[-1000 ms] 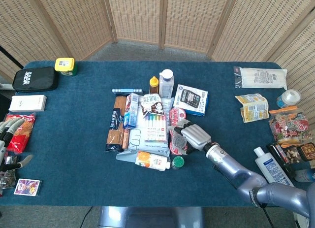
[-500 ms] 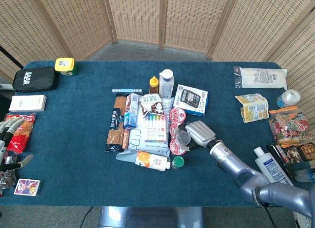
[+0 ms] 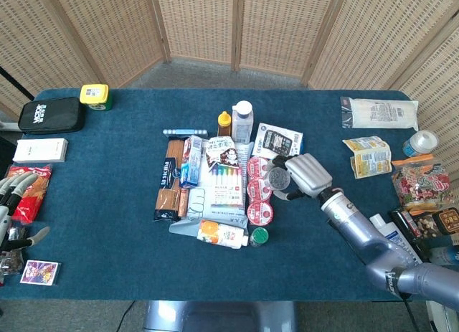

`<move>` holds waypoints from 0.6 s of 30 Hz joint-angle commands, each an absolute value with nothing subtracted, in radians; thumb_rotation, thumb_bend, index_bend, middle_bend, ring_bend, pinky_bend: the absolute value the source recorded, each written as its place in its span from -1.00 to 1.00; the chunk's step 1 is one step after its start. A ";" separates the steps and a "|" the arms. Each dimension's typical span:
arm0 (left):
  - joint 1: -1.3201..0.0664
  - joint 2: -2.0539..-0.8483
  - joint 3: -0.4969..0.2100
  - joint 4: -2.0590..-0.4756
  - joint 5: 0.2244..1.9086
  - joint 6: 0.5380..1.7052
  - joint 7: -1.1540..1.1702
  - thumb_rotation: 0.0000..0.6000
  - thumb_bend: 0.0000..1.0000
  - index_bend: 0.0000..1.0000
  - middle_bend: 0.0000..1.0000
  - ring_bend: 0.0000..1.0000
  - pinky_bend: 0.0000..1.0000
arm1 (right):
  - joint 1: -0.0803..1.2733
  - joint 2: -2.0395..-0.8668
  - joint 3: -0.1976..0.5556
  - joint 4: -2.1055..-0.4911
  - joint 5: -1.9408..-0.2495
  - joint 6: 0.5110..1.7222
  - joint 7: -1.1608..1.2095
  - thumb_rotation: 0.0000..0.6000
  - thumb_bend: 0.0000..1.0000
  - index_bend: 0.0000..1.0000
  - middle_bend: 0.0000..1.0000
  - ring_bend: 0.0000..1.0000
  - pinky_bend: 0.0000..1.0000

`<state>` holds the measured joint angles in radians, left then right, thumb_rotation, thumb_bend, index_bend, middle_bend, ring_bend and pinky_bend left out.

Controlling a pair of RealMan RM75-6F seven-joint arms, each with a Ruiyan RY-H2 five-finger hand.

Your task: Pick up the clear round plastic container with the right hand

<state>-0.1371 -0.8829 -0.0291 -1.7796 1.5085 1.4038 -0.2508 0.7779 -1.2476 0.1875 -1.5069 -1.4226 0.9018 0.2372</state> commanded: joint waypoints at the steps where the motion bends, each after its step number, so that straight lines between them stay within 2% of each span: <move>1: -0.134 -0.885 -0.027 -1.777 1.510 1.406 -0.253 1.00 -0.48 -0.90 -1.00 -1.00 -1.00 | 0.787 -1.195 0.230 -1.548 -1.403 0.918 0.237 1.00 -0.41 -0.09 0.46 0.10 -0.05; 9: -0.131 -0.899 -0.026 -1.765 1.511 1.409 -0.267 1.00 -0.48 -0.90 -1.00 -1.00 -1.00 | 0.801 -1.081 0.314 -1.642 -1.358 0.944 0.214 1.00 -0.42 -0.09 0.46 0.10 -0.04; 18: -0.139 -0.905 -0.030 -1.761 1.514 1.404 -0.267 1.00 -0.48 -0.90 -1.00 -1.00 -1.00 | 0.797 -1.028 0.333 -1.703 -1.333 0.955 0.184 1.00 -0.42 -0.07 0.48 0.12 -0.04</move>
